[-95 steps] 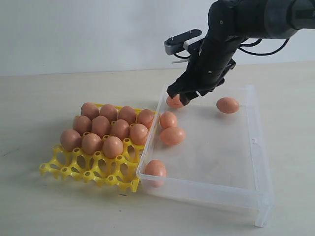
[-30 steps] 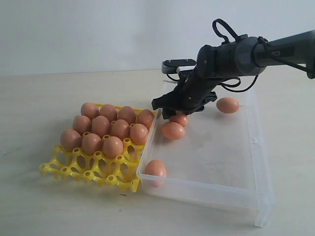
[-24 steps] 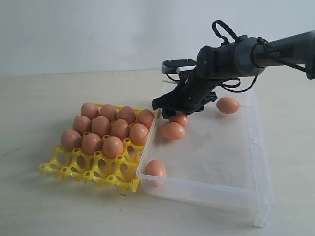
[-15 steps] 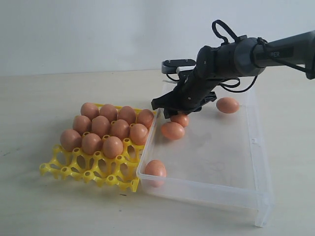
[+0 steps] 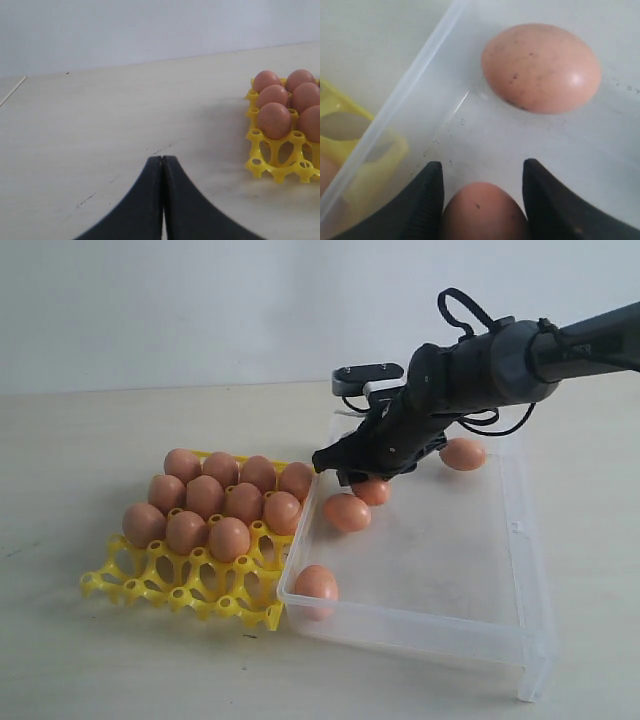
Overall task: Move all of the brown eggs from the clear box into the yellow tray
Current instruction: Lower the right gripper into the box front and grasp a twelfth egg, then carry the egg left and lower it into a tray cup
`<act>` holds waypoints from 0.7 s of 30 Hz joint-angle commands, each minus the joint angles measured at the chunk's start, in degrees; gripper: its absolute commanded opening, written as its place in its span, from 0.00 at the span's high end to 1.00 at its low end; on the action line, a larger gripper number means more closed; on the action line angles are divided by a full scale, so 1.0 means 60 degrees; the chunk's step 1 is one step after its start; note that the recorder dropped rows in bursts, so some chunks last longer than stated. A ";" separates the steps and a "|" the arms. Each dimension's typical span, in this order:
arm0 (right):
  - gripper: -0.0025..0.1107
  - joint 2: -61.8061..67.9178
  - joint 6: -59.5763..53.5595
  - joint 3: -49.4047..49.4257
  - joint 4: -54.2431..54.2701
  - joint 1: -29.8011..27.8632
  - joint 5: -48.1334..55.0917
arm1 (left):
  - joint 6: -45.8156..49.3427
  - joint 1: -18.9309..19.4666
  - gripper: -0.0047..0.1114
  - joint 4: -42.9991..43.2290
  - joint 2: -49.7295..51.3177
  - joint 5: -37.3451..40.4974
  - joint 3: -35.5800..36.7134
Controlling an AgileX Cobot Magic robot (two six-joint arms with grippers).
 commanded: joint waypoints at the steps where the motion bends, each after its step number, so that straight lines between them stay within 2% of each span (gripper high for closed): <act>1: 0.98 -0.0821 -0.0010 0.0651 -0.0019 0.0009 -0.0909 | -0.0041 0.0012 0.96 -0.0063 -0.0054 -0.0132 -0.0038; 12: 0.98 -0.2498 0.0043 0.2037 0.0302 0.0100 -0.2376 | -0.0041 0.0012 0.96 -0.0063 -0.0054 -0.0132 -0.0038; 18: 0.98 -0.3640 0.0071 0.3881 0.0723 0.0716 -0.5211 | -0.0041 0.0012 0.96 -0.0063 -0.0054 -0.0132 -0.0038; 21: 0.98 -0.4312 0.0071 0.5294 0.0706 0.1719 -0.7343 | -0.0041 0.0012 0.96 -0.0063 -0.0054 -0.0132 -0.0038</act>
